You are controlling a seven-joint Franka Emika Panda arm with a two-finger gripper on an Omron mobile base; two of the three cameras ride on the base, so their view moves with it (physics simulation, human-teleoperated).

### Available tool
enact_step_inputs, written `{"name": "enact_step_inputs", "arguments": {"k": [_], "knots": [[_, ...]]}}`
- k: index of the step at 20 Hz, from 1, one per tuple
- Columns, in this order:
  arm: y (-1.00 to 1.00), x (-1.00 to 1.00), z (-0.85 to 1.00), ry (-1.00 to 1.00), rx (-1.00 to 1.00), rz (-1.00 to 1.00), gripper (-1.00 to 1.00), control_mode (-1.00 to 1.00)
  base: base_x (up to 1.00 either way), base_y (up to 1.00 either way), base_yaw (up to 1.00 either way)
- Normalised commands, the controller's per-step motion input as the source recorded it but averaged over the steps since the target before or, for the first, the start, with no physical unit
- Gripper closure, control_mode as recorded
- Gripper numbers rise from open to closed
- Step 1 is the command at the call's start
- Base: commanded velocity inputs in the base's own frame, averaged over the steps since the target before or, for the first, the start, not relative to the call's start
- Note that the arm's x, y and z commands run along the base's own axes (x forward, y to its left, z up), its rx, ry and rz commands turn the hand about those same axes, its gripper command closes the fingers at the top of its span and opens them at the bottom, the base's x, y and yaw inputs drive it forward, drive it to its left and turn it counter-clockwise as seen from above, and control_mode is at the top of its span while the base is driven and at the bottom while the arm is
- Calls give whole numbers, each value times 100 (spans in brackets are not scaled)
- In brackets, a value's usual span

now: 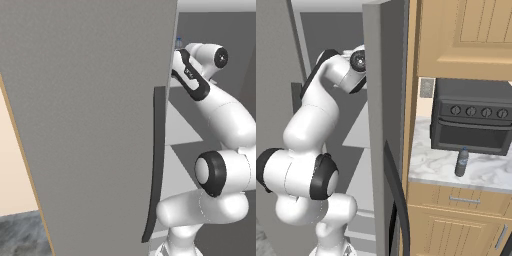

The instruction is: Take the bottled waters from the counter and place them in the freezer to freeze. Close the freezer door after placing the bottles.

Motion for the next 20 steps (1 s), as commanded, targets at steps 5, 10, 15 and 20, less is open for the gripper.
{"name": "enact_step_inputs", "arguments": {"k": [5, 10, 15, 20], "knots": [[0, -7, 0, 0, 0, 0, -100, -100, 0, 0, 0], [0, -52, 6, 0, 0, 0, -100, -100, 0, 0, 0], [0, -62, 2, 0, 0, 0, -100, -100, 0, 0, 0], [10, -79, 10, 6, 0, -1, -100, -100, 0, 0, 0]]}}
